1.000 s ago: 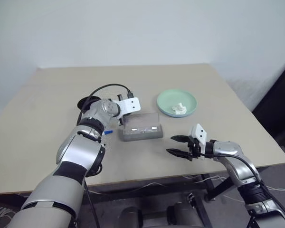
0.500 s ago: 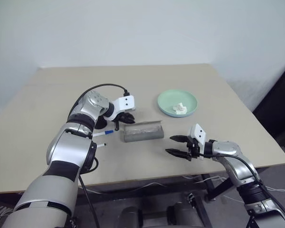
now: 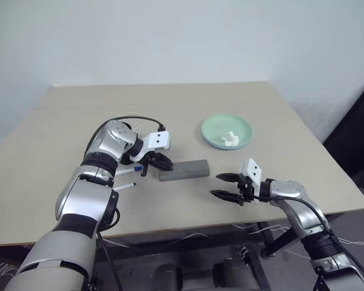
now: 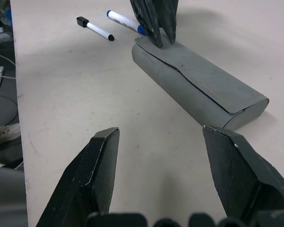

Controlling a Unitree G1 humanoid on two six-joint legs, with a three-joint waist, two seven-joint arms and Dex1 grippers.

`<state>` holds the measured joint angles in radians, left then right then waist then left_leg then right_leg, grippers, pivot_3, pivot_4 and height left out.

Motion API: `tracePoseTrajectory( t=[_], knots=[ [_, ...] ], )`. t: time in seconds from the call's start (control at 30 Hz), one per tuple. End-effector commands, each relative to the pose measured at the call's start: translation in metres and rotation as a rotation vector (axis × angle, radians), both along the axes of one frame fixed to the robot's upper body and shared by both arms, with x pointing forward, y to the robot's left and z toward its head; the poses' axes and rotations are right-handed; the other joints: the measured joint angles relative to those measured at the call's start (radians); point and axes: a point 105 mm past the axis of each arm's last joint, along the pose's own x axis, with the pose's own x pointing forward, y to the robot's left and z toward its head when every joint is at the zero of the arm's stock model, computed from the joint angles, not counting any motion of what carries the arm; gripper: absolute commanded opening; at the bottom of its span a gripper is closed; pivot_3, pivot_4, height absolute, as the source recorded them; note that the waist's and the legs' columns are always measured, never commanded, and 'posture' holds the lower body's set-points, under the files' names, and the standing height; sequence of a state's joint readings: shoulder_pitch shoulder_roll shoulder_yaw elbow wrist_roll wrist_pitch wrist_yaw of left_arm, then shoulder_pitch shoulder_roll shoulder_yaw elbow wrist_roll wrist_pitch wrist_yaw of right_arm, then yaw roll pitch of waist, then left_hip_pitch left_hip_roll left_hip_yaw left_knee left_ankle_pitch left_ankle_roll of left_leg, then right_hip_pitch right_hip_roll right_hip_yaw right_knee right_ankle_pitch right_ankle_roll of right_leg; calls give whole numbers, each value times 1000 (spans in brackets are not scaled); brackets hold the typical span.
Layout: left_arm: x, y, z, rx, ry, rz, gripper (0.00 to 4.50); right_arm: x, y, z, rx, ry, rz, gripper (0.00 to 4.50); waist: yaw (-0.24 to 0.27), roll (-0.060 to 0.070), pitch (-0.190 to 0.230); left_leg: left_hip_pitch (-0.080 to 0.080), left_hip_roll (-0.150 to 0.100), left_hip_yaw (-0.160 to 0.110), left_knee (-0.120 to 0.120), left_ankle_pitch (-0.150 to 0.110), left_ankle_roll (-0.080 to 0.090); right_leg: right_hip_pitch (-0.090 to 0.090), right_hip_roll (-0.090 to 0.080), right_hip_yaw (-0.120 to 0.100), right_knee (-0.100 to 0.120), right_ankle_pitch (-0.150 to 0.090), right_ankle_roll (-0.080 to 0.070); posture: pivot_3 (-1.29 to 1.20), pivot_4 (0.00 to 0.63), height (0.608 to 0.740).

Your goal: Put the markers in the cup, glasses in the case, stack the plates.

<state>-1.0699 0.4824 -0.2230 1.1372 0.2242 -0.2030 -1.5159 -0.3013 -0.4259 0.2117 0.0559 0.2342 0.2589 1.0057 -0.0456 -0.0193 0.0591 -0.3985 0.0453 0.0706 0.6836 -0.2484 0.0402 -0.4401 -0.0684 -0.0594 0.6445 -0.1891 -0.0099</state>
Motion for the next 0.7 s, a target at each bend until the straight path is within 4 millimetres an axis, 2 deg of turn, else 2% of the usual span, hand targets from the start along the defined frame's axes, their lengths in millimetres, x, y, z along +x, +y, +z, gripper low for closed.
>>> tracePoseTrajectory(
  t=[0.03,0.13,0.23,0.3,0.4,0.5,0.57,0.7],
  knots=[
    [-3,2,34,-105,-48,-38,678,4,1,15,19,-54,6,3059,0,0,0,0,0,0,0,0,0,0,0,0,0,0,0,0,0,740],
    [-13,13,46,-134,-70,-35,678,5,0,15,20,-54,3,3059,-4,0,0,0,1,1,-1,0,0,-1,1,2,0,0,0,0,0,740],
    [-30,33,51,-124,-73,-10,678,5,0,15,18,-51,7,3059,-6,0,0,2,2,1,-2,0,0,-1,2,5,1,0,0,0,0,740],
    [-41,45,49,-94,-58,10,678,4,0,14,16,-49,11,3059,-5,0,0,2,2,1,-2,0,0,-1,2,5,1,0,0,0,0,740],
    [-60,73,33,11,8,71,678,5,0,13,10,-46,19,3059,-1,0,0,3,1,1,-1,0,0,-1,1,5,1,0,0,0,0,740],
    [-74,91,21,75,53,113,1213,6,1,13,6,-42,35,3059,1,0,0,3,1,1,-1,0,0,-1,1,6,1,-1,-1,0,0,740],
    [-78,108,9,153,45,142,1875,6,3,13,3,-38,49,3059,3,0,0,3,1,1,0,0,0,0,1,5,1,-1,-3,0,0,740],
    [-75,123,-1,229,25,178,3155,8,6,14,2,-37,67,3059,2,0,0,3,1,1,0,0,0,0,0,5,1,-2,-3,0,0,740]
  ],
)
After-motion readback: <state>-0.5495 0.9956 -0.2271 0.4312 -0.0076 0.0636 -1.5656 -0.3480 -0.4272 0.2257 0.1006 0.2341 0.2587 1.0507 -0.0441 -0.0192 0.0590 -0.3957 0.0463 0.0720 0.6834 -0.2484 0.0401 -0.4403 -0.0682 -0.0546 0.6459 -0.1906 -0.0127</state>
